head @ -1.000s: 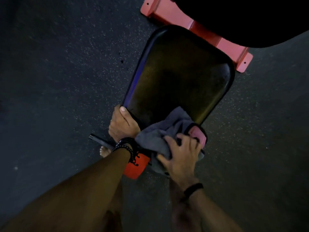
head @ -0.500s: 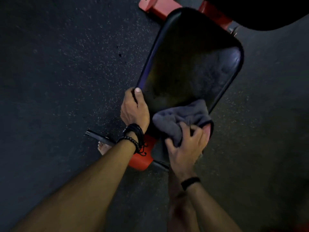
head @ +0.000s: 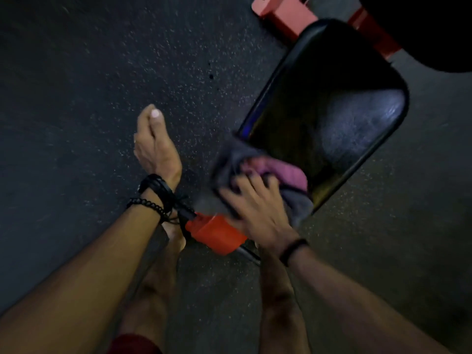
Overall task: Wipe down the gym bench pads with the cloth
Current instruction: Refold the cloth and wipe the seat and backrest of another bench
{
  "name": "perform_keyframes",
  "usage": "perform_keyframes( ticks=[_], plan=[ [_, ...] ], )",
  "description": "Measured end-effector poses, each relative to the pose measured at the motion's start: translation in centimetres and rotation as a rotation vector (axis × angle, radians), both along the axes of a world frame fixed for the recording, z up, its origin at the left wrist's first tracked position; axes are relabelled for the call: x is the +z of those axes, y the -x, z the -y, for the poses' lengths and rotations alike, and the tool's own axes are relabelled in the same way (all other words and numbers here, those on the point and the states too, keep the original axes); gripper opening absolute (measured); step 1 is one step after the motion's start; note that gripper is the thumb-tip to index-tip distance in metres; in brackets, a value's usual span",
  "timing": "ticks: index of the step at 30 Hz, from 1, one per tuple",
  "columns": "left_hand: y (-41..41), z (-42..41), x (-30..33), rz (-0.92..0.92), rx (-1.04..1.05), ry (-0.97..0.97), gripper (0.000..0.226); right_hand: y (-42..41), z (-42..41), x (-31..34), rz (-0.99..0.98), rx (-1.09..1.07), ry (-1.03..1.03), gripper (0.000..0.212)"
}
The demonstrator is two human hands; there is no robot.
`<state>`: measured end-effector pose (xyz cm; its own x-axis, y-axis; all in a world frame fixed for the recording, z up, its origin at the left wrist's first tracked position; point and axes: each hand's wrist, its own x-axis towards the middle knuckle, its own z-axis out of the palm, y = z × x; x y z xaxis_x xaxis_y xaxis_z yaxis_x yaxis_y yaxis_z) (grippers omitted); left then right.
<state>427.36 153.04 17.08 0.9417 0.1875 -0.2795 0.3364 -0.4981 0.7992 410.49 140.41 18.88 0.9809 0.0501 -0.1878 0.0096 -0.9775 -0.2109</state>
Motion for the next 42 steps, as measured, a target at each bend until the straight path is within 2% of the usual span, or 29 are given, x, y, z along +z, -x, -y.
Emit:
perform_keyframes(
  ticks=[2, 3, 6, 8, 9, 10, 12, 14, 16, 17, 19, 22, 23, 25, 29, 33, 36, 40, 42],
  plan=[
    [-0.3, -0.4, 0.1, 0.001, -0.099, -0.009, 0.063, 2.0, 2.4, 0.7, -0.017, 0.018, -0.042, 0.053],
    [-0.7, -0.5, 0.1, -0.001, -0.136, -0.010, 0.063, 0.4, 3.9, 0.8, 0.024, -0.049, -0.025, 0.052],
    [-0.5, -0.9, -0.4, -0.022, -0.194, 0.015, 0.062, -9.4, 8.1, 0.7, 0.134, -0.546, 0.085, 0.049],
    [0.4, -1.5, -0.8, -0.042, -0.212, 0.017, 0.062, -15.0, 8.6, 0.5, 0.087, -0.730, 0.178, 0.048],
    [1.1, -1.8, -1.1, -0.056, -0.209, 0.019, 0.063, -15.7, 7.7, 0.0, 0.076, -0.681, 0.212, 0.047],
    [1.8, -2.1, -1.2, -0.068, -0.192, 0.022, 0.064, -15.1, 6.2, -0.5, 0.075, -0.531, 0.164, 0.045],
    [2.4, -2.3, -0.9, -0.079, -0.156, 0.019, 0.065, -10.6, 2.3, -1.0, 0.073, -0.124, -0.041, 0.041],
    [2.4, -2.5, -0.4, -0.095, -0.148, 0.017, 0.064, -5.1, 0.2, -0.8, -0.035, 0.235, -0.149, 0.050],
    [1.9, -2.6, 0.0, -0.101, -0.179, 0.015, 0.063, -3.7, 1.7, -0.9, -0.086, 0.467, -0.099, 0.052],
    [1.4, -2.6, 0.1, -0.098, -0.204, 0.009, 0.064, -4.8, 2.9, -1.2, -0.065, 0.484, -0.057, 0.053],
    [0.6, -2.4, 0.1, -0.077, -0.241, 0.017, 0.066, -8.9, 4.1, -1.1, -0.040, 0.342, 0.040, 0.058],
    [-0.2, -2.2, -0.1, -0.041, -0.240, 0.025, 0.065, -13.7, 2.7, -0.7, -0.170, -0.025, 0.221, 0.054],
    [0.1, -2.3, -0.2, -0.042, -0.236, 0.027, 0.063, -13.3, 1.6, -0.5, -0.175, -0.046, 0.240, 0.052],
    [0.7, -2.2, 0.0, -0.034, -0.231, 0.053, 0.059, -10.0, 0.2, -0.7, -0.106, 0.101, 0.190, 0.046],
    [1.1, -1.2, 1.0, -0.045, -0.281, 0.052, 0.062, 2.0, 1.7, -1.6, 0.040, 0.434, 0.017, 0.034],
    [0.8, 1.0, 2.0, -0.040, -0.347, 0.067, 0.059, 9.1, 8.7, -1.4, 0.141, 0.441, 0.138, 0.051],
    [0.8, 2.4, 1.7, -0.036, -0.377, 0.083, 0.060, 7.2, 7.7, -0.9, 0.192, 0.312, 0.147, 0.046],
    [1.5, 4.0, 1.0, -0.022, -0.404, 0.101, 0.059, 0.2, 0.7, -1.6, 0.146, -0.051, 0.019, 0.040],
    [1.5, 4.3, 0.9, -0.008, -0.446, 0.099, 0.057, 1.6, -0.6, -1.6, 0.147, -0.188, 0.007, 0.042]
  ],
)
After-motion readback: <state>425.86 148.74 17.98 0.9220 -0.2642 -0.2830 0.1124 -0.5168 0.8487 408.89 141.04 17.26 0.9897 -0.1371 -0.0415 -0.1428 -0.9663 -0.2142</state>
